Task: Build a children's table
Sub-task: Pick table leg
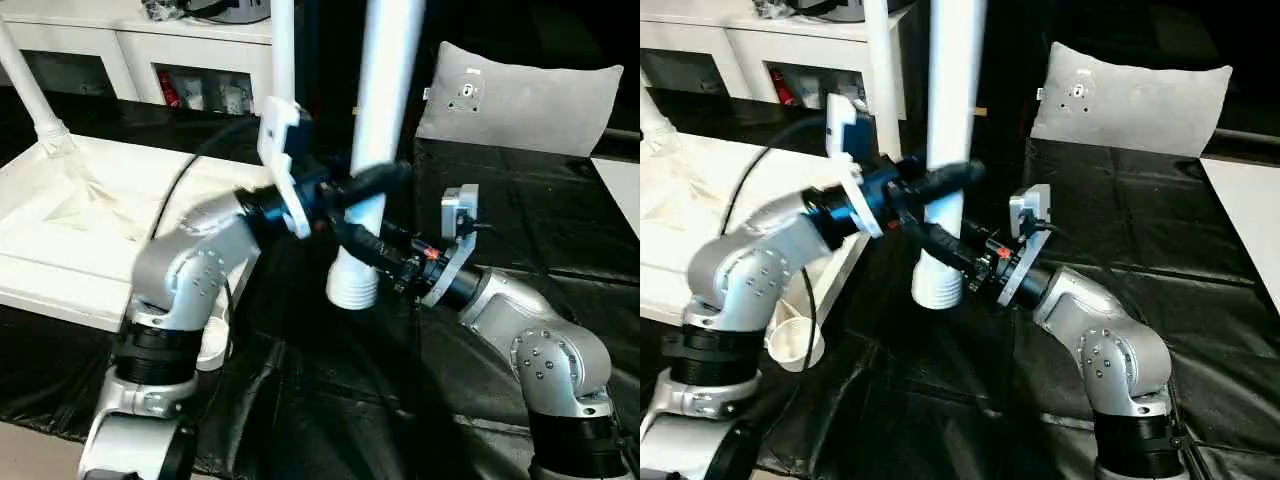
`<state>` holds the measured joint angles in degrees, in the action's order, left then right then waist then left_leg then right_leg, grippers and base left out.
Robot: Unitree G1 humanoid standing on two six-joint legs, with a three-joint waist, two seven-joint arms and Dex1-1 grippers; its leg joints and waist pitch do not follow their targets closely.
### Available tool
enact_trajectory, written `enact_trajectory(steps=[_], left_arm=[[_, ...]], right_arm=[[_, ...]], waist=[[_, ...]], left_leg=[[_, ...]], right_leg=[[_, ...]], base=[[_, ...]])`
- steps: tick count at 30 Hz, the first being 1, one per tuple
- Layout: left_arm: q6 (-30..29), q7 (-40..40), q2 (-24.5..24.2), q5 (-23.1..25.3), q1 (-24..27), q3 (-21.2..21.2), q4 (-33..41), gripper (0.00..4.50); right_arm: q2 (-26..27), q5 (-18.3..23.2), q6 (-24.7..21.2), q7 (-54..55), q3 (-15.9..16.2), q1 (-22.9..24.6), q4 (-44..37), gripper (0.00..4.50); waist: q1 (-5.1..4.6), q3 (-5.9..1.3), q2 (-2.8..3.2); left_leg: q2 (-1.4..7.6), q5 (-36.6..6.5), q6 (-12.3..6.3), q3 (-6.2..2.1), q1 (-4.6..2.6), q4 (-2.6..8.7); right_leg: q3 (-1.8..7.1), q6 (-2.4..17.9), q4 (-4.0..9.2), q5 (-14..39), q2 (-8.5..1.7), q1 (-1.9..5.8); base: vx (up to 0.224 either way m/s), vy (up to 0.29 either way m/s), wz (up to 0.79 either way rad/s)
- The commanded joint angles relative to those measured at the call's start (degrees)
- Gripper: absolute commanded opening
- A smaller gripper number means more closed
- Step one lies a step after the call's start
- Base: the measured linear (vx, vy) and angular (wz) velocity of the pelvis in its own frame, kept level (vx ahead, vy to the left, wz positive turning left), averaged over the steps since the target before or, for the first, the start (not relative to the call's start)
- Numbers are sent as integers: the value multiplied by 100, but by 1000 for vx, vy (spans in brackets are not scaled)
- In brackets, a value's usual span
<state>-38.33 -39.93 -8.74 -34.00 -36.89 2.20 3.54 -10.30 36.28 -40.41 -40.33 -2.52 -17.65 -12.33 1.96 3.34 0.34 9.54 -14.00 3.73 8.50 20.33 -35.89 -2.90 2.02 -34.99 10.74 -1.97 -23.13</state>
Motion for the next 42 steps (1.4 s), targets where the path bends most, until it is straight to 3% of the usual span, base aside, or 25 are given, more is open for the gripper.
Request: enact_trajectory(steps=[1, 7, 12, 18, 19, 20, 23, 31, 35, 36, 42], left_arm=[[8, -269, -35, -54, -4, 184, 196, 197], [-198, -217, -29, -178, 39, 160, 239, 190], [-259, 334, 153, -230, -160, -248, -79, 187], [-182, 468, 74, -83, -391, -413, -321, 186], [-179, 455, 56, -79, -398, -409, -322, 186], [-162, 409, 14, -72, -425, -401, -328, 186], [-175, 371, -88, -123, -579, -494, -408, 186], [-247, 85, -257, -350, -806, -609, -504, 186], [-295, -162, -372, -387, -878, -525, -490, 186], [-298, -208, -387, -390, -892, -498, -485, 186], [-305, -336, -430, -371, -912, -406, -437, 186]], right_arm=[[-76, -101, 55, 198, -99, 37, 128, 186], [-150, -160, 130, 158, -31, 22, 162, 186], [-215, -270, 172, 231, 27, -75, 183, 186], [-243, -299, 70, 440, 2, -319, 196, 186], [-241, -296, 54, 455, -4, -337, 194, 242], [-253, -298, 13, 481, -6, -384, 190, 256], [-310, -222, -149, 554, -16, -532, 140, 267], [-576, 42, -545, 556, -183, -774, 126, 343], [-885, 77, -777, 360, -162, -960, 304, 349], [-949, 97, -820, 312, -149, -984, 336, 349], [-1100, 204, -897, 150, -93, -1098, 434, 349]], waist=[[5, -377, 16], [6, -377, 10], [7, -384, -13], [8, -385, -12], [8, -385, -5], [10, -386, 0], [5, -392, 30], [26, -403, 28], [35, -401, 19], [26, -399, -61], [55, -406, -28]], left_leg=[[284, 173, -252, -60, 44, 412], [284, 182, -249, -56, 44, 408], [274, 203, -272, -52, 57, 395], [261, 225, -290, -56, 51, 392], [258, 238, -288, -57, 50, 392], [259, 247, -297, -53, 43, 389], [257, 283, -253, -60, 36, 389], [263, 313, -250, -58, 38, 386], [256, 284, -251, -47, 38, 379], [254, 268, -263, -38, 42, 383], [253, 414, -310, -37, 56, 364]], right_leg=[[319, 1058, 396, 787, -540, 413], [319, 1076, 389, 768, -539, 417], [319, 1128, 383, 684, -540, 431], [311, 1041, 393, 816, -531, 426], [312, 1042, 391, 809, -530, 425], [313, 1043, 390, 790, -526, 417], [305, 1058, 379, 687, -512, 419], [311, 1188, 345, 419, -526, 446], [318, 1186, 351, 506, -527, 450], [317, 1174, 360, 541, -521, 457], [317, 1146, 337, 532, -530, 453]], base=[[0, 0, 0], [0, 0, 0], [0, 0, 0], [0, 0, 0], [0, 0, 0], [0, 0, 0], [0, 0, 0], [0, 0, 0], [0, 0, 0], [0, 0, 0], [0, 0, 0]])
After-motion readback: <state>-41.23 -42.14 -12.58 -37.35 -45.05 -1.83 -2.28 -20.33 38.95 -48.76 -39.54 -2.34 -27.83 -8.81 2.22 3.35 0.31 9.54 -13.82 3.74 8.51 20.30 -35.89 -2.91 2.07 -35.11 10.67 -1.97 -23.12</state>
